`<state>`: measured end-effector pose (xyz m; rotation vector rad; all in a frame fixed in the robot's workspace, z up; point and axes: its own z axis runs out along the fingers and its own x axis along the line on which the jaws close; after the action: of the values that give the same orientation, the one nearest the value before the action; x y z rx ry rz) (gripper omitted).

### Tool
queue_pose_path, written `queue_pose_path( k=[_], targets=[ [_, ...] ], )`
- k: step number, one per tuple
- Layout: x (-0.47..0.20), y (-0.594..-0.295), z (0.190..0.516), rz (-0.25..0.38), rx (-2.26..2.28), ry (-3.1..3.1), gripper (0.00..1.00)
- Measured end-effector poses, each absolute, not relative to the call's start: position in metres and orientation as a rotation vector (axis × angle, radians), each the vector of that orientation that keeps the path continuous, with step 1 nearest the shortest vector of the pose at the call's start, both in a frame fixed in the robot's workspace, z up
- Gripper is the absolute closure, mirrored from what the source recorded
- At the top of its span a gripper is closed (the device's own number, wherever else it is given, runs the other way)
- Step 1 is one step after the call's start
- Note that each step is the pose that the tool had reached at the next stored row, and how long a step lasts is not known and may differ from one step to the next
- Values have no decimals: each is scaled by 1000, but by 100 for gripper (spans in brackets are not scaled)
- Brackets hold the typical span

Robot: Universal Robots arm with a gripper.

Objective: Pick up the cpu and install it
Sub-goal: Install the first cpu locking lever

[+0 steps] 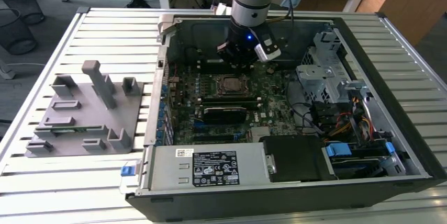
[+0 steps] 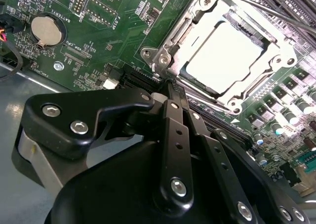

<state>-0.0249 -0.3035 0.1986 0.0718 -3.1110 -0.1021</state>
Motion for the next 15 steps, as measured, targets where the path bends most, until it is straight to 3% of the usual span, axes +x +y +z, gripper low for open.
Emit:
queue_pose_path(
  k=[15],
  targets=[
    [-25, -304, 199, -91, 72, -3111, 88]
  ],
)
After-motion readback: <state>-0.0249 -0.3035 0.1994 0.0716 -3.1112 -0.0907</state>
